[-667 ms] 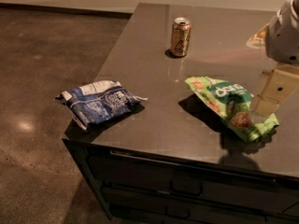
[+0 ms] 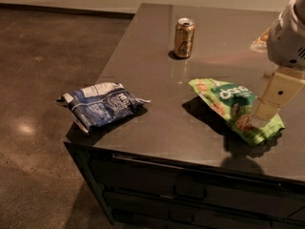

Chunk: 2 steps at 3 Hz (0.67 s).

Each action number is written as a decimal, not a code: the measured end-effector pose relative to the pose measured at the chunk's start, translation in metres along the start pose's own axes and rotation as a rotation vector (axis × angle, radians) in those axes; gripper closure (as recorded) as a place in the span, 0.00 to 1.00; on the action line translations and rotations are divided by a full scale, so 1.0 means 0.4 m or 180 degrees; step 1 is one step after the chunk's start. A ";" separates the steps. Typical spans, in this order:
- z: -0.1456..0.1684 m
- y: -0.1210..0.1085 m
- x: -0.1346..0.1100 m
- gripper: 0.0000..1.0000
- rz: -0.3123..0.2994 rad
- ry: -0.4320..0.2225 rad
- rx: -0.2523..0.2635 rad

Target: Move green rice chip bag near blue chip bag

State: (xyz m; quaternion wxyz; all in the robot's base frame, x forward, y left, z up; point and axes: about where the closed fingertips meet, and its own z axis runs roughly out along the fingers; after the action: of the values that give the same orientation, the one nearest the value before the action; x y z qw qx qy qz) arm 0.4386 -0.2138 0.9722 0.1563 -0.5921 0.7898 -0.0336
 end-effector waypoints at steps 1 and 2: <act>0.051 -0.013 0.018 0.00 0.0362 0.0040 -0.0015; 0.117 -0.030 0.043 0.00 0.0803 -0.0049 -0.0075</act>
Offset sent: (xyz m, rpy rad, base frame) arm 0.0361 -0.0237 -0.0781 0.1898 0.0906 -0.3797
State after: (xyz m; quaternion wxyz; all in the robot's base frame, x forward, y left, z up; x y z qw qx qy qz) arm 0.4587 -0.2273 0.9269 0.1583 -0.4902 0.8571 0.0001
